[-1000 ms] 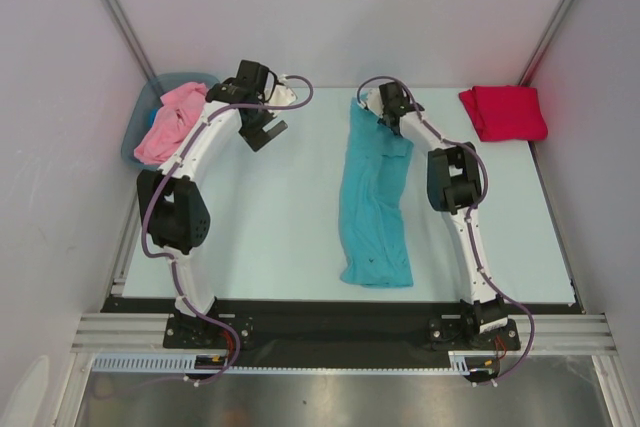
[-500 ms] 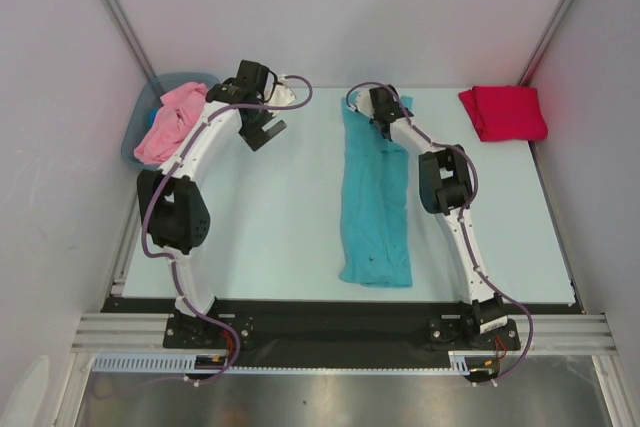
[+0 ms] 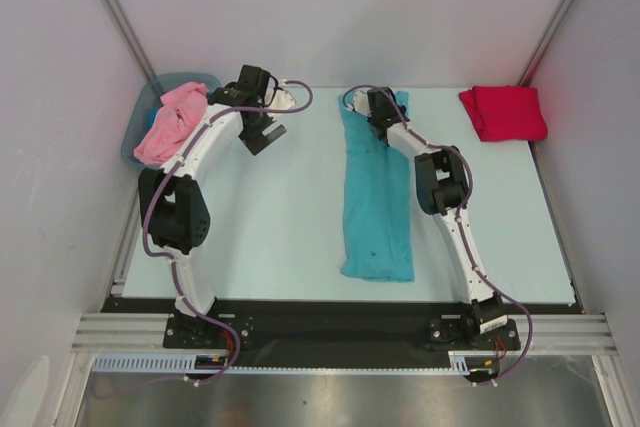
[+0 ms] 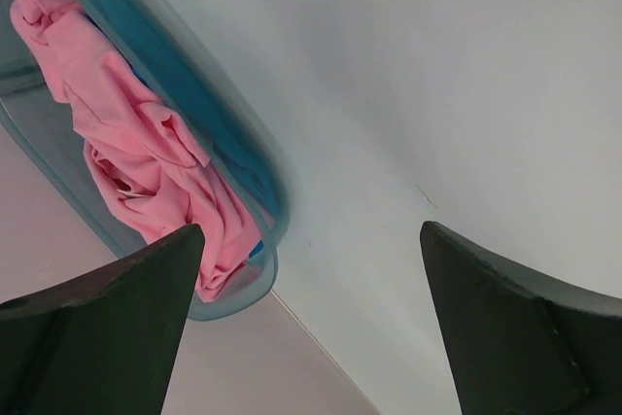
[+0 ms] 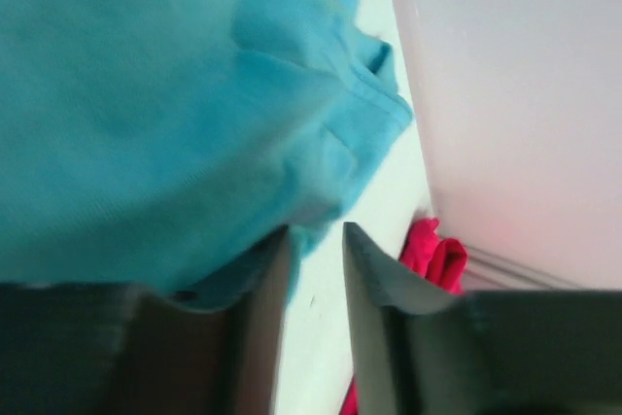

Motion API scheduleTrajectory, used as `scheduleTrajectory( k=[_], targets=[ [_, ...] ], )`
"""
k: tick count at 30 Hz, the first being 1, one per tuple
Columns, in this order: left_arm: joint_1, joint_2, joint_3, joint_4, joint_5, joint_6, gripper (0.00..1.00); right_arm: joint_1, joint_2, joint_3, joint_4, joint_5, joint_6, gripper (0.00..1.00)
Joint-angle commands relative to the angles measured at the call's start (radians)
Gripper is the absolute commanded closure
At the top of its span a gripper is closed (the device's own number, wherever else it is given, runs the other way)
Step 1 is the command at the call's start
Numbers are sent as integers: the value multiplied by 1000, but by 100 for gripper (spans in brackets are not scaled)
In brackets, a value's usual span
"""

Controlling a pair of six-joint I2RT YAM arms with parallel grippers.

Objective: Fold and stack the t-shirts
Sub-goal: Fold the tshirt

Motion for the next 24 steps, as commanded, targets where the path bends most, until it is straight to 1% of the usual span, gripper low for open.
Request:
scheduleTrajectory(
  k=[1,2,4,5,6,8,9,11,12,13,14,16,17,18,19,21,22,23,24],
  targets=[
    [1,-49,-8,21,5,-14,1,16,-111,-76,-107,-93,96,63],
    [-1,-51,-9,21,13,-12,0,17,-148,-93,-135,-102,113,47],
    [-2,-55,-26,24,28,-9,0,20,-252,-126,-192,-116,154,36],
    [-5,-57,-34,27,34,-7,0,19,-283,-143,-216,-118,167,28],
    [-8,-60,-48,30,41,-3,0,19,-343,-144,-273,-128,185,27],
    [-16,-63,-62,42,56,0,0,11,-401,-162,-327,-145,223,25],
    [-20,-61,-69,45,64,3,0,10,-461,-179,-354,-147,233,25],
    [-36,-57,-75,51,85,0,0,2,-512,-212,-377,-142,251,24],
    [-42,-57,-77,51,96,-1,0,-3,-536,-257,-385,-138,259,24],
    [-51,-52,-75,53,107,-7,0,-18,-584,-274,-397,-144,274,24],
    [-68,-51,-77,53,139,-12,0,-26,-602,-290,-425,-159,311,26],
    [-93,-49,-85,56,175,-33,0,-47,-656,-316,-524,-240,368,31],
    [-120,-48,-89,58,209,-43,0,-65,-671,-328,-564,-278,389,41],
    [-135,-44,-100,58,232,-64,0,-70,-697,-384,-610,-338,418,46],
    [-151,-46,-108,61,243,-78,0,-73,-742,-412,-632,-378,423,47],
    [-194,-55,-150,71,335,-115,0,-82,-780,-457,-713,-494,437,45],
    [-209,-64,-173,99,352,-127,0,-87,-793,-474,-745,-542,442,40],
    [-243,-84,-231,122,355,-144,0,-99,-814,-480,-811,-638,442,38],
    [-264,-92,-261,169,341,-150,0,-102,-822,-486,-836,-672,458,36]
  ],
)
